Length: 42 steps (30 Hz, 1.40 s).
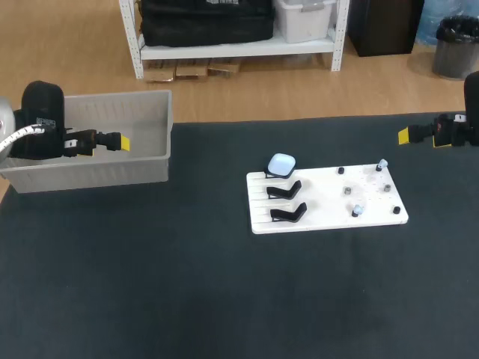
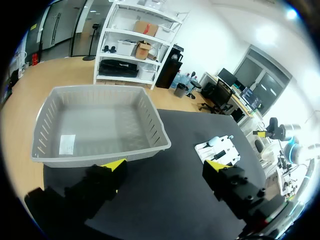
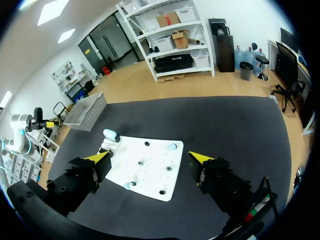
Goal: Pick up each earbud case from the left stands, insert the matching earbuds, close the lid, and place the case in the box.
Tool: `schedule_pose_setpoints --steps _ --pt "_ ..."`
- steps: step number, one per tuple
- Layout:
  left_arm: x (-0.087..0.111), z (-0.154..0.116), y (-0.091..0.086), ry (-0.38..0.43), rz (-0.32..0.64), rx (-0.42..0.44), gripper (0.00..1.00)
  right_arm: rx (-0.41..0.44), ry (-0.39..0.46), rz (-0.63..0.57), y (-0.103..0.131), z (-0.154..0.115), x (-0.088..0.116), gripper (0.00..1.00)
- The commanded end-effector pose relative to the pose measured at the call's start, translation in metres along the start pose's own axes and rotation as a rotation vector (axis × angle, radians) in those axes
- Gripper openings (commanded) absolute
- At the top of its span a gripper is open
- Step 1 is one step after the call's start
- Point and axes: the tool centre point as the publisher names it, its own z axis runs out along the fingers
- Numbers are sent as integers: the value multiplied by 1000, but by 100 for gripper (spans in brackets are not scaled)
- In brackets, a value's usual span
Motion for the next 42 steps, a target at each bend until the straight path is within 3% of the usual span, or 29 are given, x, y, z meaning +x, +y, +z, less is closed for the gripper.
schedule_pose_setpoints --steps 1,20,29,42 --pt "-1 0 -2 6 -2 -8 100 2 1 0 0 0 0 100" --pt "-1 0 -2 6 -2 -8 100 2 1 0 0 0 0 100" --pt "-24 14 -36 15 166 142 100 2 1 0 0 0 0 100" --pt "-45 51 -93 99 589 363 100 2 1 0 0 0 0 100"
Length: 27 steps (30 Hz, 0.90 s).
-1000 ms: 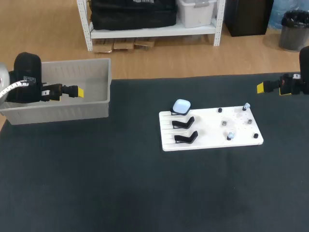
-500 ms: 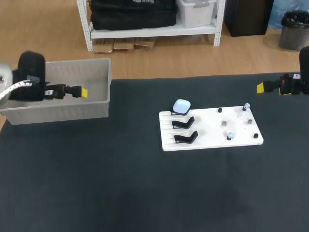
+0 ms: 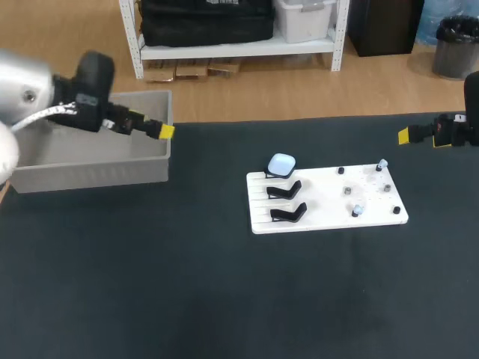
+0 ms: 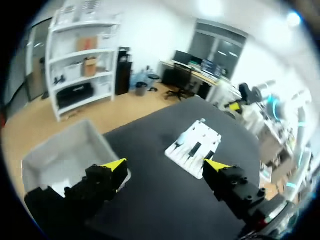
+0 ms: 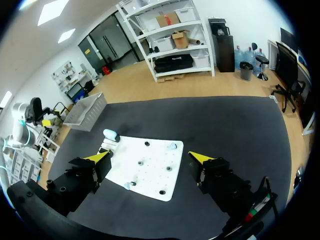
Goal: Pick up each earbud case from the left stands, insert the matching earbuds, close the lid, and place the case in the box.
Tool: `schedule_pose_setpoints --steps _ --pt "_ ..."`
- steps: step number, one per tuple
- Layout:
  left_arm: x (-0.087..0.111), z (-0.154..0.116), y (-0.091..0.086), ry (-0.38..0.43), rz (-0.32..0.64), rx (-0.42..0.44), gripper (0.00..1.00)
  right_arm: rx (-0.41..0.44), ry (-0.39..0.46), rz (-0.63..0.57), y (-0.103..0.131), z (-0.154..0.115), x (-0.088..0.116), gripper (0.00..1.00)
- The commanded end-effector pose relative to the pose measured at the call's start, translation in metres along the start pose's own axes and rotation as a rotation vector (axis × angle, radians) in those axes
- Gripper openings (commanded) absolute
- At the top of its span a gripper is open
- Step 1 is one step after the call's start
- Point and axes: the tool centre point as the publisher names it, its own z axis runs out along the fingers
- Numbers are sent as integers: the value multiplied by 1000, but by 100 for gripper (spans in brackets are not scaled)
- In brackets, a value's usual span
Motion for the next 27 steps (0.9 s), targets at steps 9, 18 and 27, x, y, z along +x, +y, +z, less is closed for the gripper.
schedule_pose_setpoints --steps 9,18,27 --pt "-14 54 -12 -28 316 197 100 2 1 0 0 0 0 100" --pt "-17 85 -19 -62 408 275 100 2 1 0 0 0 0 100" --pt "-18 115 -21 -49 484 360 100 2 1 0 0 0 0 100"
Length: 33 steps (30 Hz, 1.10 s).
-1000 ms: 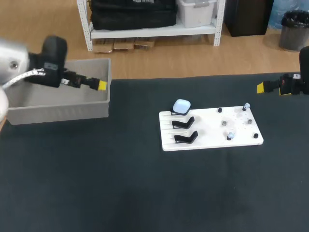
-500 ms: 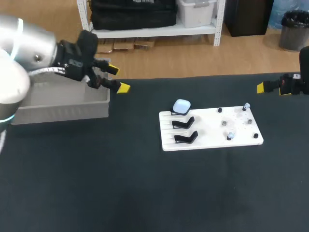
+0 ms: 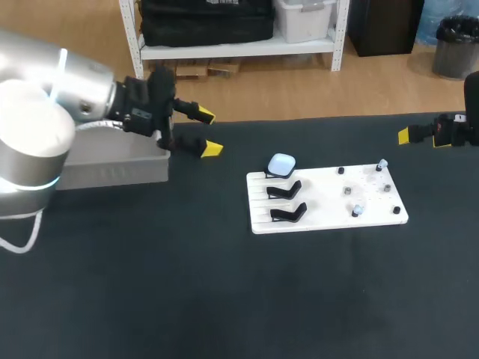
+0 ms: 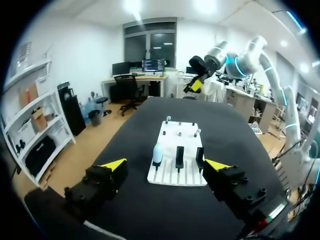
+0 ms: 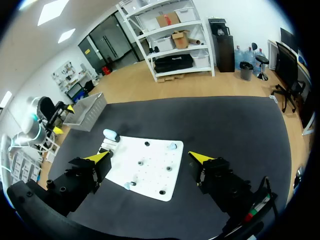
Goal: Pick up each earbud case from the left stands, insert the matching earbuds, close the lid, and place the case in the box.
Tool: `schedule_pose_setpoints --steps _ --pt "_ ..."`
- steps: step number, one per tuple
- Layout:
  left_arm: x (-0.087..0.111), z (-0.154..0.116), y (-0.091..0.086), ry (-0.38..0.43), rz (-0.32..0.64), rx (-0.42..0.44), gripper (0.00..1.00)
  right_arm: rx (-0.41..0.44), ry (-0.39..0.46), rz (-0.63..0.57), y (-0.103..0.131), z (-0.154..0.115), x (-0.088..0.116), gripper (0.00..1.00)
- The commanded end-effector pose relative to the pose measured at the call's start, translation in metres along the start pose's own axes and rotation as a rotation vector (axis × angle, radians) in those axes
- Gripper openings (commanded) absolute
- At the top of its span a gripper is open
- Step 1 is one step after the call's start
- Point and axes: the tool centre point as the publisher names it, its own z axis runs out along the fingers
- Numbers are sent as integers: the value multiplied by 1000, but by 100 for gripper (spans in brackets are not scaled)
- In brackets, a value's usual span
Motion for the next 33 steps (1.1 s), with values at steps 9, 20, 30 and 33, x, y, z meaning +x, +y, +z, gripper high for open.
schedule_pose_setpoints --steps 9,20,30,33 --pt "21 49 14 47 23 149 100 2 1 0 0 0 0 100" --pt "29 79 12 33 57 210 100 2 1 0 0 0 0 100" --pt "38 105 20 31 58 254 78 2 1 0 0 0 0 100" --pt "39 110 20 30 61 265 56 2 1 0 0 0 0 100"
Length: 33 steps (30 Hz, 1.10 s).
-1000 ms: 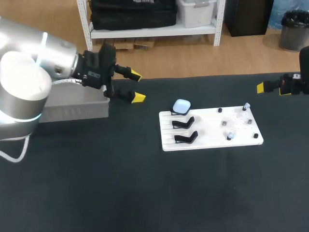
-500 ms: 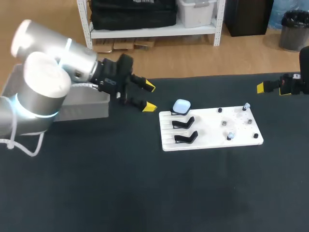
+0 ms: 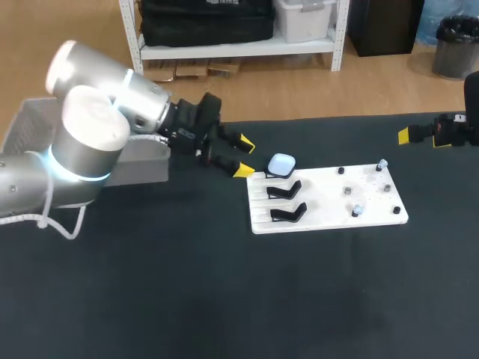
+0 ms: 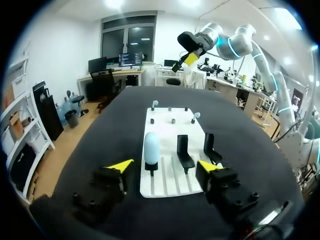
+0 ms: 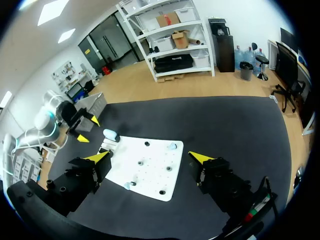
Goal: Pick up each earbud case from the left stands, insert the matching earbuds, close the lid, and place the case in the box.
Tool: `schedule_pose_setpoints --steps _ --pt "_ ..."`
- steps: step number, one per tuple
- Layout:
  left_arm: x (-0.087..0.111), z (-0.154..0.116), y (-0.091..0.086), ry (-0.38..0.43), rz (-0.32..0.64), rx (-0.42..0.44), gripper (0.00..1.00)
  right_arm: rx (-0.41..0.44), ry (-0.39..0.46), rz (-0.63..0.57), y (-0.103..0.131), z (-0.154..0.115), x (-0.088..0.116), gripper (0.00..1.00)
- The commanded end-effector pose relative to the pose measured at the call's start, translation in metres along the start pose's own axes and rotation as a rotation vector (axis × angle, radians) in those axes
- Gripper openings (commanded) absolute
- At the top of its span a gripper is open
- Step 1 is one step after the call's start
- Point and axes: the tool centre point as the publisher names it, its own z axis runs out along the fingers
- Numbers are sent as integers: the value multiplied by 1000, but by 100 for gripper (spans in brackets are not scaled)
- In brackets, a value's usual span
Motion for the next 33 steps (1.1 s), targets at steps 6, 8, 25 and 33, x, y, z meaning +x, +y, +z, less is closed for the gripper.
schedule_pose_setpoints --steps 6,8,25,33 --pt "4 23 10 1 9 82 55 2 1 0 0 0 0 100" --pt "4 26 10 1 19 79 53 2 1 0 0 0 0 100" --pt "6 42 24 -41 -8 59 49 2 1 0 0 0 0 100" --pt "6 48 24 -57 -9 61 49 2 1 0 0 0 0 100"
